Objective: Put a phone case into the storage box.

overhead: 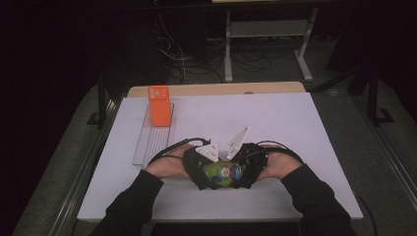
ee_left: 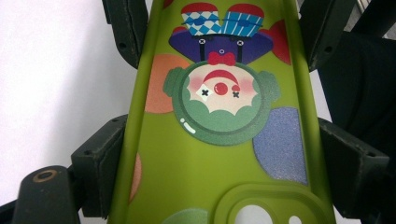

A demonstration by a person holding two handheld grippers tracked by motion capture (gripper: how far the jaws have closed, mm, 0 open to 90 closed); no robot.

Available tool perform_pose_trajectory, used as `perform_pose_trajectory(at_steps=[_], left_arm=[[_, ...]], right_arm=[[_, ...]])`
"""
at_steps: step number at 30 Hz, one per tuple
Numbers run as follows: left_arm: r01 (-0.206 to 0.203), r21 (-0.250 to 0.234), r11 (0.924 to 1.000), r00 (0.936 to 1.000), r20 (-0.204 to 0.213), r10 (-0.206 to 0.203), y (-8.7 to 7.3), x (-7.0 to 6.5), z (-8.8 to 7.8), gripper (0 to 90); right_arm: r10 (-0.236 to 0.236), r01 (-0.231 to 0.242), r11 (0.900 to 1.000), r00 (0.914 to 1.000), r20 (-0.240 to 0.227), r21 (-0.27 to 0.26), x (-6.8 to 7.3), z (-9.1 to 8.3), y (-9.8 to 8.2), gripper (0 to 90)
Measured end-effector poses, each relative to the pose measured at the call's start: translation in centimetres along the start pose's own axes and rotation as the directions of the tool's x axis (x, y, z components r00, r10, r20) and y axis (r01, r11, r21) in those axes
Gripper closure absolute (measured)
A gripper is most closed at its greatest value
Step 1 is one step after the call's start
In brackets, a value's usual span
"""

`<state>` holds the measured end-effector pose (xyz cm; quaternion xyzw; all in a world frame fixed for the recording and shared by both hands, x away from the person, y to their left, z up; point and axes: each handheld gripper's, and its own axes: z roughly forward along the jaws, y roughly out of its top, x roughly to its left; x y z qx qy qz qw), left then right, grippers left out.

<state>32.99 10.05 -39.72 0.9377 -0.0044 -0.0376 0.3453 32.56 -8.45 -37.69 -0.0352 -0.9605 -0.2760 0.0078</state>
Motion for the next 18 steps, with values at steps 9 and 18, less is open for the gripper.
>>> perform_pose_trajectory(at_steps=[9, 18], left_arm=[[0.019, 0.001, 0.9998, 0.9994, -0.027, -0.019, -0.1, 0.2, -0.3, 14.8], [0.104, 0.000, 0.9946, 0.9911, -0.083, -0.103, -0.9, 0.9, -0.5, 14.9]], right_arm=[[0.051, -0.049, 0.997, 0.9985, 0.021, -0.061, 0.0, -0.2, -0.6, 3.2], [0.163, -0.151, 0.980, 0.9823, 0.092, -0.129, -0.7, -1.6, -1.9, 0.0]])
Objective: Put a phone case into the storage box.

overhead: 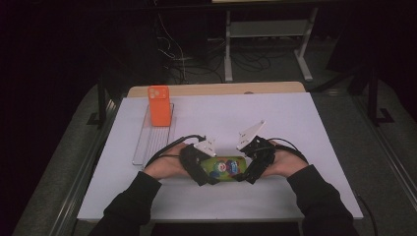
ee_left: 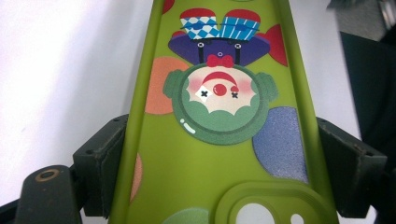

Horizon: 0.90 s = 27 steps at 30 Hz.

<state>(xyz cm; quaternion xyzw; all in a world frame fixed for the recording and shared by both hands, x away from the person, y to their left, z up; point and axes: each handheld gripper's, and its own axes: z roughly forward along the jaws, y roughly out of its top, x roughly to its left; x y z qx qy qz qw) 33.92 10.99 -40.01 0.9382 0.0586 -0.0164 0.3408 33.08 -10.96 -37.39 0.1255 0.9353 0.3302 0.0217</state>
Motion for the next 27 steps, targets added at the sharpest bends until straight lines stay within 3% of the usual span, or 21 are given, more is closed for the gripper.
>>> perform_pose_trajectory(at_steps=[1, 5, 6, 7, 8, 10, 11, 15, 17, 18, 22, 23, 24, 26, 27], left_arm=[[0.028, -0.005, 0.9996, 0.9996, -0.007, -0.028, -0.1, 0.2, 0.0, 14.9], [0.072, -0.013, 0.9973, 0.9965, -0.042, -0.073, -0.4, 0.4, 0.0, 14.9], [0.079, -0.011, 0.9968, 0.9952, -0.057, -0.080, -0.4, 0.5, 0.0, 14.9], [0.087, -0.012, 0.9962, 0.9940, -0.065, -0.087, -0.5, 0.4, 0.0, 14.9], [0.100, -0.016, 0.9949, 0.9918, -0.079, -0.100, -0.5, 0.4, 0.1, 14.9], [0.125, -0.007, 0.9921, 0.9862, -0.108, -0.125, -0.7, 0.4, 0.2, 14.8], [0.132, -0.001, 0.9913, 0.9832, -0.127, -0.131, -0.7, 0.4, 0.2, 14.9], [0.172, 0.005, 0.9851, 0.9679, -0.187, -0.168, -0.8, 0.2, 0.2, 14.9], [0.192, -0.006, 0.9814, 0.9603, -0.205, -0.189, -0.8, 0.1, 0.1, 14.9], [0.198, -0.012, 0.9801, 0.9570, -0.214, -0.196, -0.7, 0.0, 0.1, 14.9], [0.221, -0.022, 0.9750, 0.9438, -0.247, -0.219, -0.4, 0.0, 0.1, 14.9], [0.220, -0.018, 0.9754, 0.9436, -0.250, -0.217, -0.4, 0.0, 0.0, 14.9], [0.219, -0.014, 0.9755, 0.9436, -0.251, -0.216, -0.4, 0.1, 0.0, 14.9], [0.218, -0.008, 0.9759, 0.9453, -0.247, -0.213, -0.3, 0.1, -0.1, 14.9], [0.225, -0.011, 0.9742, 0.9431, -0.248, -0.221, -0.3, 0.1, -0.1, 14.9]], right_arm=[[-0.006, 0.006, 1.000, 0.9998, 0.018, -0.020, -0.3, -0.1, -0.2, 0.0], [0.068, -0.065, 0.997, 0.9951, 0.071, -0.046, -0.9, -0.9, -1.1, 0.0], [0.085, -0.081, 0.995, 0.9924, 0.089, -0.053, -0.9, -1.1, -1.2, 0.0], [0.137, -0.131, 0.989, 0.9863, 0.091, -0.070, -0.8, -1.3, -1.4, 0.0], [0.148, -0.140, 0.987, 0.9836, 0.104, -0.076, -0.9, -1.4, -1.6, 0.0], [0.203, -0.190, 0.976, 0.9699, 0.135, -0.106, -1.1, -1.5, -2.0, 0.0], [0.254, -0.237, 0.963, 0.9571, 0.139, -0.131, -1.0, -1.6, -2.3, 0.0], [0.305, -0.269, 0.944, 0.9318, 0.196, -0.191, -1.3, -1.8, -3.6, 0.0], [0.350, -0.310, 0.930, 0.9110, 0.219, -0.196, -1.1, -1.8, -4.1, 0.0], [0.351, -0.312, 0.930, 0.9082, 0.227, -0.192, -1.0, -1.7, -4.3, 0.0], [0.420, -0.371, 0.901, 0.8763, 0.236, -0.225, -0.5, -1.3, -5.0, 0.0], [0.443, -0.389, 0.889, 0.8625, 0.244, -0.241, -0.4, -1.1, -5.2, 0.0], [0.450, -0.391, 0.886, 0.8574, 0.251, -0.251, -0.3, -1.0, -5.4, 0.0], [0.489, -0.423, 0.861, 0.8396, 0.236, -0.281, -0.2, -0.7, -5.8, 1.5], [0.506, -0.426, 0.851, 0.8235, 0.257, -0.309, 0.0, -0.5, -6.2, 4.7]])
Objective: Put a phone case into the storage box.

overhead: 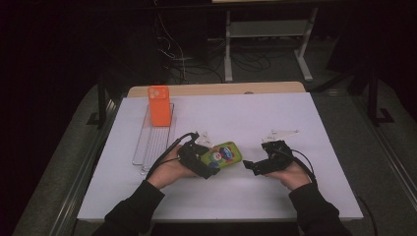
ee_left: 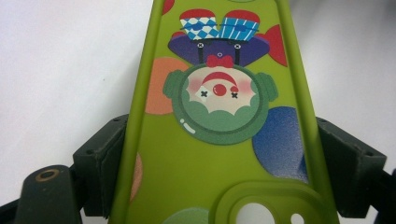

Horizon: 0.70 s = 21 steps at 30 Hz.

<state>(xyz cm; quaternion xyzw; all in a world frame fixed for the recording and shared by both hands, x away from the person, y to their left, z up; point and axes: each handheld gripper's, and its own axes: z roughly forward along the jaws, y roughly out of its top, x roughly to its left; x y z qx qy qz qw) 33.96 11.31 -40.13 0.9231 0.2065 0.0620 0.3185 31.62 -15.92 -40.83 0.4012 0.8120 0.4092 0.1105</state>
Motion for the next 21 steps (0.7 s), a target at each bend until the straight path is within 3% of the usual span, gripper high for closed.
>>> perform_pose_trajectory(at_steps=[1, 2, 8, 11, 12, 14, 15, 17, 18, 21], left_arm=[[0.025, -0.016, 0.9996, 0.9997, -0.001, -0.025, 0.0, -0.1, 0.1, 14.9], [0.006, -0.002, 1.0000, 1.0000, -0.004, -0.006, 0.0, 0.1, -0.1, 14.9], [0.019, 0.001, 0.9998, 0.9997, -0.015, -0.019, 0.2, 0.3, -0.3, 14.9], [0.035, -0.009, 0.9994, 0.9994, -0.007, -0.035, 0.2, 0.4, -0.4, 14.9], [0.060, -0.028, 0.9978, 0.9981, -0.008, -0.060, 0.2, 0.3, -0.2, 14.9], [0.042, 0.001, 0.9991, 0.9991, -0.008, -0.042, 0.2, 0.6, -0.4, 14.9], [0.060, -0.014, 0.9981, 0.9982, -0.006, -0.060, 0.1, 0.4, -0.3, 14.9], [0.041, -0.002, 0.9992, 0.9992, -0.004, -0.041, 0.1, 0.5, -0.3, 14.9], [0.035, -0.002, 0.9994, 0.9994, -0.005, -0.035, 0.2, 0.4, -0.3, 14.9], [0.039, -0.004, 0.9992, 0.9992, 0.004, -0.039, 0.2, 0.4, -0.2, 14.9]], right_arm=[[0.014, -0.014, 1.000, 0.9998, 0.012, -0.013, 0.2, -0.1, -0.2, 5.3], [0.009, -0.008, 1.000, 0.9996, 0.028, -0.021, 0.3, -0.1, -0.5, 5.4], [0.005, -0.004, 1.000, 0.9981, 0.061, -0.019, 0.4, -0.2, -1.3, 3.1], [-0.006, 0.008, 1.000, 0.9975, 0.071, -0.027, 0.5, -0.2, -1.3, 3.1], [-0.014, 0.016, 0.999, 0.9968, 0.079, -0.028, 0.5, -0.1, -1.3, 2.9], [-0.034, 0.036, 0.999, 0.9946, 0.098, -0.019, 0.7, 0.0, -1.4, 2.8], [-0.069, 0.070, 0.998, 0.9921, 0.105, -0.007, 0.7, 0.0, -1.4, 2.7], [-0.100, 0.100, 0.995, 0.9871, 0.125, 0.005, 1.0, 0.1, -1.3, 2.1], [-0.148, 0.147, 0.989, 0.9793, 0.138, 0.017, 1.0, 0.1, -1.2, 2.1], [-0.183, 0.184, 0.983, 0.9691, 0.165, 0.010, 1.4, 0.2, -1.1, 2.0]])
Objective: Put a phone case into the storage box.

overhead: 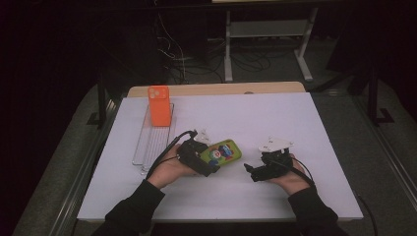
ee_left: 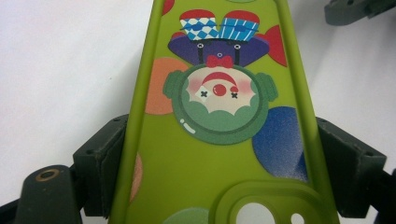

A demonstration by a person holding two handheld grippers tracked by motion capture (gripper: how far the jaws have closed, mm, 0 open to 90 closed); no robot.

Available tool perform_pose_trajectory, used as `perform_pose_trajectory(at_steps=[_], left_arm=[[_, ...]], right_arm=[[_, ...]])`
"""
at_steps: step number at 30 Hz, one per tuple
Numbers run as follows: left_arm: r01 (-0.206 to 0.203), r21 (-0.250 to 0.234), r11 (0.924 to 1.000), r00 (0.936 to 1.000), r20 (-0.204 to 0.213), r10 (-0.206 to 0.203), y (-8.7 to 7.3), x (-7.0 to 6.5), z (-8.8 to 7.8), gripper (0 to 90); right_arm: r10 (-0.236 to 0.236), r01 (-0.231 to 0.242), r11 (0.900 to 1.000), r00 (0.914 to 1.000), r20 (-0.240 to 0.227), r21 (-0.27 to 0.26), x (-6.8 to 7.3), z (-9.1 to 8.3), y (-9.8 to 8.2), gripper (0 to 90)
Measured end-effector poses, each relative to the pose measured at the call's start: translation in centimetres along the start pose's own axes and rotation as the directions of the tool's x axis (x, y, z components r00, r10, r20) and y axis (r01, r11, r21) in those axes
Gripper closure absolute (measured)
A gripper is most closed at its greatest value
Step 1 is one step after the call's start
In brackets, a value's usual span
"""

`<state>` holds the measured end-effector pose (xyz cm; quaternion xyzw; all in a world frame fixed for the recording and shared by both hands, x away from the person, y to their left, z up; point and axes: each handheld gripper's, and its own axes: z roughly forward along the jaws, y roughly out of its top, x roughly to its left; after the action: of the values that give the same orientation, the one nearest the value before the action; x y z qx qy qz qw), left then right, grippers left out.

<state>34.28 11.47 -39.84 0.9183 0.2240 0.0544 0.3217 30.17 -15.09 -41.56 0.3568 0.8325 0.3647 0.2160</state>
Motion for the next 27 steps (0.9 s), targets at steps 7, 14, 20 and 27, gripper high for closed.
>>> perform_pose_trajectory(at_steps=[7, 14, 20, 27], left_arm=[[-0.014, -0.005, 0.9999, 0.9999, 0.006, 0.015, 0.1, 0.1, -0.2, 14.9], [-0.011, -0.003, 0.9999, 0.9999, 0.009, 0.011, 0.0, 0.2, -0.2, 14.9], [0.012, -0.017, 0.9998, 0.9998, 0.018, -0.011, 0.0, -0.1, 0.0, 14.9], [0.015, -0.018, 0.9997, 0.9997, 0.021, -0.015, 0.0, -0.1, 0.1, 14.9]], right_arm=[[-0.105, 0.105, 0.994, 0.9936, 0.040, -0.003, 1.3, 0.1, 0.1, 1.8], [-0.247, 0.247, 0.969, 0.9651, 0.088, 0.003, 2.3, 0.3, 0.4, 1.6], [-0.368, 0.370, 0.929, 0.9173, 0.153, 0.011, 3.4, 0.4, 0.3, 1.6], [-0.487, 0.490, 0.871, 0.8472, 0.212, 0.043, 4.1, 0.7, 0.1, 1.6]])
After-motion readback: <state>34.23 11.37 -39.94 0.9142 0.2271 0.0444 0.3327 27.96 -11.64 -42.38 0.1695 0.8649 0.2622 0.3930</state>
